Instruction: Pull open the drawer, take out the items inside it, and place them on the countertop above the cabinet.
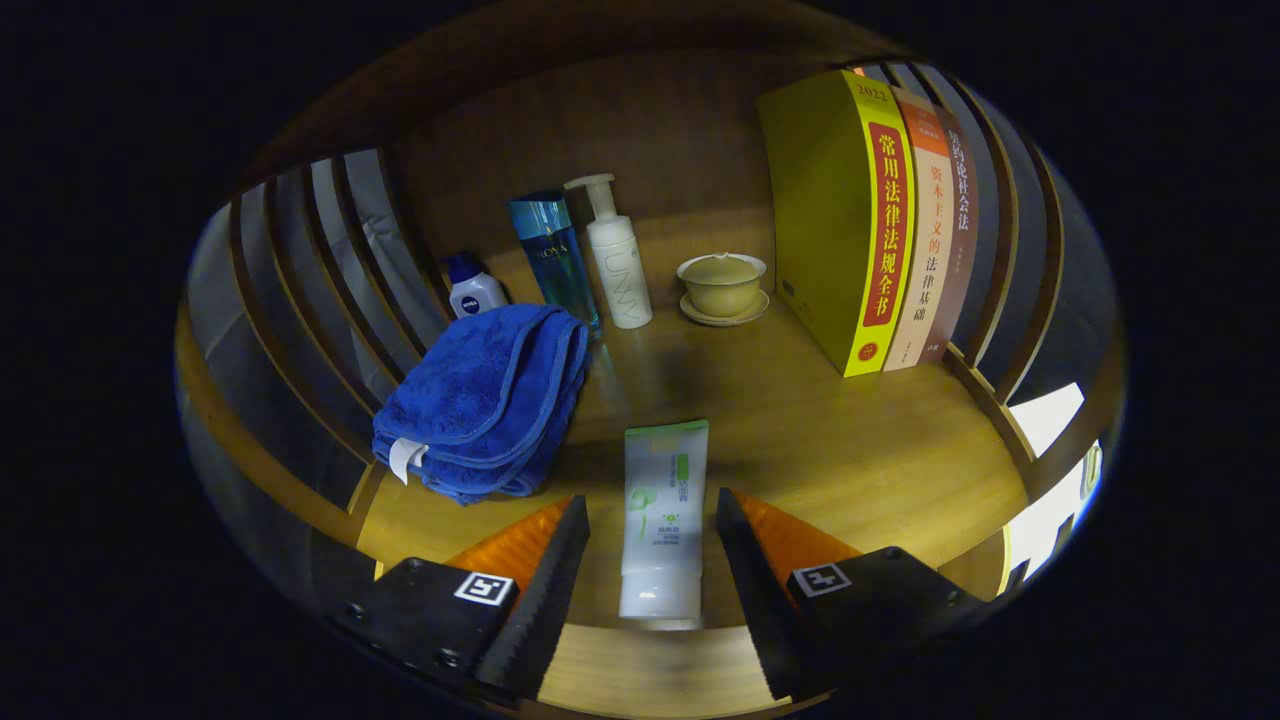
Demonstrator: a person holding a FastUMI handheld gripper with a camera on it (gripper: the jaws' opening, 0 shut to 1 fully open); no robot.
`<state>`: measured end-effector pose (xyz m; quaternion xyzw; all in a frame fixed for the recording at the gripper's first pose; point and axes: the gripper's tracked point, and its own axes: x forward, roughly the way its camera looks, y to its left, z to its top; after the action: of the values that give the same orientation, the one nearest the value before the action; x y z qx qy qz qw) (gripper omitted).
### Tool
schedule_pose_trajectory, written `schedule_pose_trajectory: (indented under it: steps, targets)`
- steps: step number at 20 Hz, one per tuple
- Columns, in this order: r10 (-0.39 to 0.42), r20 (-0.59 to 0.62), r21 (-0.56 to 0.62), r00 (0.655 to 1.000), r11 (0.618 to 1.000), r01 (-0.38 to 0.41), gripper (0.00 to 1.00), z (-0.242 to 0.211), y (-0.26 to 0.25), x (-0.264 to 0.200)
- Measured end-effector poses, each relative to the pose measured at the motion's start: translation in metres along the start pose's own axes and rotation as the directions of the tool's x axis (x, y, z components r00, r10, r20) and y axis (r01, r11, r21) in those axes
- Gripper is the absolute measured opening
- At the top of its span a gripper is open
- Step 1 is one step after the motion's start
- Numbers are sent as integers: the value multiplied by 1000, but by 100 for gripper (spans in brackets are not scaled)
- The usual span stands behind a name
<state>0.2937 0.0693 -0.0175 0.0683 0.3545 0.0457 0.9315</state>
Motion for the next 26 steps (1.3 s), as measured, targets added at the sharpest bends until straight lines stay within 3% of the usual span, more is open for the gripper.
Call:
schedule_pose_trajectory:
  steps: [5,15,26]
  targets:
    - [5,31,-14,1000,1000,-5,99,0,2,-15]
    - [5,237,-103,971,994,20,99,-32,15,-106]
    - [-4,307,-58,952,998,23,99,-135,3,-163]
